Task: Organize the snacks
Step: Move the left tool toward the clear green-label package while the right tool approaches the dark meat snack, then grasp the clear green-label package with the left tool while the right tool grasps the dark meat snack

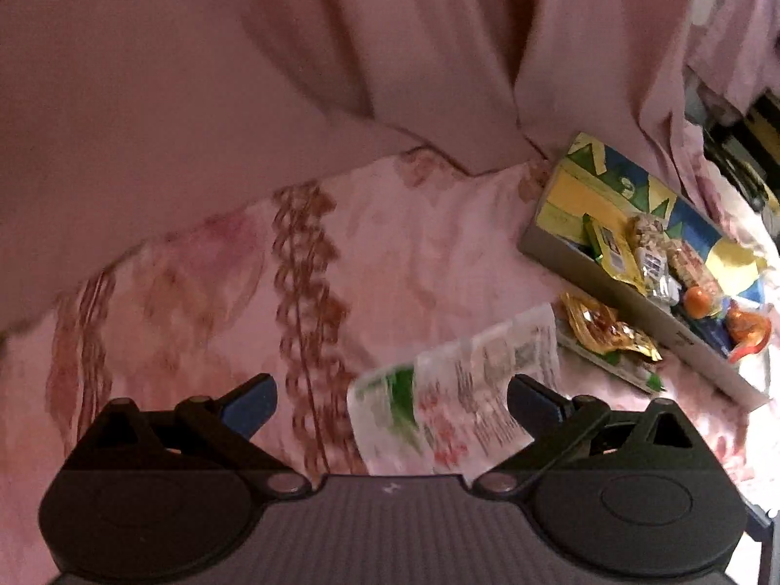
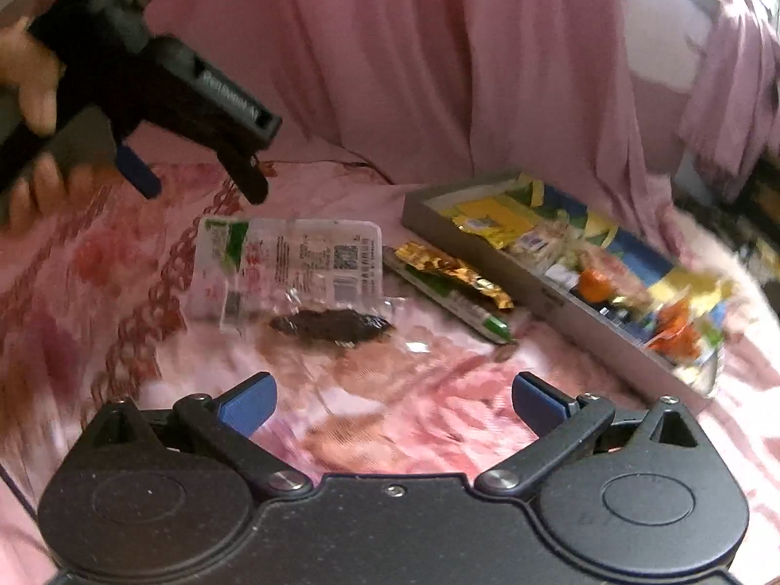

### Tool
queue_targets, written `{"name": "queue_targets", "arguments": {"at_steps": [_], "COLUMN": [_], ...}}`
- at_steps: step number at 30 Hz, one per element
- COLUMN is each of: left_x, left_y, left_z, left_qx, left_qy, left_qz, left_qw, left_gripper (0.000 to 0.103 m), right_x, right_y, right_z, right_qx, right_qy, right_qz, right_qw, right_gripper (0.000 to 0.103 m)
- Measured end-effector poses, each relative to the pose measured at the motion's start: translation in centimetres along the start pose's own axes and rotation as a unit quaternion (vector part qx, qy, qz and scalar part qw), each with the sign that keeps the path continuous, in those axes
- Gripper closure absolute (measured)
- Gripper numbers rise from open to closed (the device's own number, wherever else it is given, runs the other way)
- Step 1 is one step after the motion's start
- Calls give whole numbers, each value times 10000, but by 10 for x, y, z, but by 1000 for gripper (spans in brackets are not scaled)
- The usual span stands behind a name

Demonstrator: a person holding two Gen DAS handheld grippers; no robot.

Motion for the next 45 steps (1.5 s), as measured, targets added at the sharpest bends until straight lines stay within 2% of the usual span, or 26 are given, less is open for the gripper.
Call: {"name": "queue_targets", "arguments": {"at_steps": [5,9,12,17,22,26,29,32,37,40,45], "left_x": [-26,-35,-36,-43,-51,-56,-57,-55,-49,-45,-44], "left_y": [7,6,8,8,4,-1,-5,-9,-19,-22,-19], "left_z": [6,15,19,19,13,5,-1,-6,-20,-24,-16], "left_qx": [-271,-150,-53,-91,-212,-314,-471,-625,-1007,-1202,-1078], "left_qy": [-17,-140,-232,-379,-669,-900,-894,-892,-878,-782,-613], "left_qz": [42,185,165,267,530,701,752,826,919,923,887], "left_qw": [9996,9996,9996,9989,9961,9930,9920,9906,9868,9854,9883], "left_gripper": [0,0,0,1,4,11,16,19,23,28,44], "right_x": [-30,-58,-79,-101,-94,-80,-73,-61,-50,-50,-48], "right_y": [24,34,36,30,18,1,-16,-25,-27,-20,-4], "right_z": [1,3,9,23,25,12,-7,-20,-39,-42,-28], "right_qx": [-1222,-2029,-2369,-2359,-1819,-1553,-1545,-1474,-2176,-2618,-2860], "right_qy": [107,31,-10,-255,-376,-332,-334,-309,-114,195,538], "right_qz": [240,508,671,937,880,950,1163,1140,1038,931,746], "right_qw": [9922,9779,9692,9669,9786,9827,9806,9820,9704,9604,9538], "right_gripper": [1,1,1,1,1,1,1,1,1,1,4]}}
Point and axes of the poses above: each gripper's, at about its wrist camera, not at the fingertips, and x roughly against the way its jaws point, z to its left, y to its top, the point moved 5 cm from there along -x, roughly the way its jaws point, and after that the axes turned 1 degree about z, right-handed, at the moved point
